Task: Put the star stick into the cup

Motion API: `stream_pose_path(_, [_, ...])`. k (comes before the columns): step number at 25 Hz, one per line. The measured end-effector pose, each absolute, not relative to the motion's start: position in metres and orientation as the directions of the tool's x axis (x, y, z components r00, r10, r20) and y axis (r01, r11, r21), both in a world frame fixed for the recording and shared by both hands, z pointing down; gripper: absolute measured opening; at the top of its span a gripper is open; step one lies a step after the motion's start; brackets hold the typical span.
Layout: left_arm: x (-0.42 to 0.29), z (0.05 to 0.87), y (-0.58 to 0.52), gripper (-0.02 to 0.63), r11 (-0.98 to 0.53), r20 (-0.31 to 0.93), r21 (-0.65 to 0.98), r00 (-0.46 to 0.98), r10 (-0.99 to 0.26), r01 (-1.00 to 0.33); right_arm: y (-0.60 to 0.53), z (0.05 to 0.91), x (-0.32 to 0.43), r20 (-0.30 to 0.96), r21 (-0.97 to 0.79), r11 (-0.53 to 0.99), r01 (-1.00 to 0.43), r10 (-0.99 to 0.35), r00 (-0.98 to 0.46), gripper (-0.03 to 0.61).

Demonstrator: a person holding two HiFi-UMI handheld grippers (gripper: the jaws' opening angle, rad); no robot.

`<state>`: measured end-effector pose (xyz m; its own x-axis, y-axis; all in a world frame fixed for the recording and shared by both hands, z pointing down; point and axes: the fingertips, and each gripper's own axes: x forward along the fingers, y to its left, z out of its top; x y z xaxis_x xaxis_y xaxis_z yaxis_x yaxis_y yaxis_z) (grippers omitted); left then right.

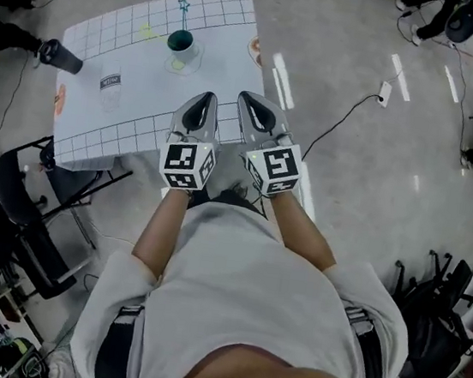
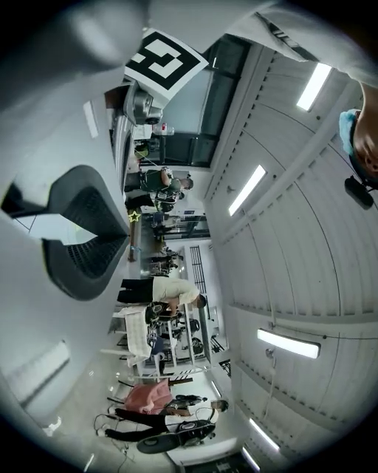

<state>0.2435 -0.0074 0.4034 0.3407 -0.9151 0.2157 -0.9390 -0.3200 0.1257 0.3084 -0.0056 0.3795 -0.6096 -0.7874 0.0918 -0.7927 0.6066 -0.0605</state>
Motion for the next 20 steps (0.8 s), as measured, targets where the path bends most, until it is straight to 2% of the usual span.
stream_pose_path(8, [0.235, 0.405, -0.006, 0.005, -0.274, 0.239, 0.125, 0.297, -0.925, -0.954, -0.004, 0.376, 0.301, 0.089, -0.079, 0.631, -0.772, -0.767, -0.636, -0.002])
stream_pose_path(20, [0.230, 0.401, -0.022, 0.005, -0.299, 0.251, 0.105, 0.316, -0.915, -0.949, -0.023, 0.377, 0.294, 0.114, -0.074, 0.618, -0.783, -0.775, -0.622, -0.002])
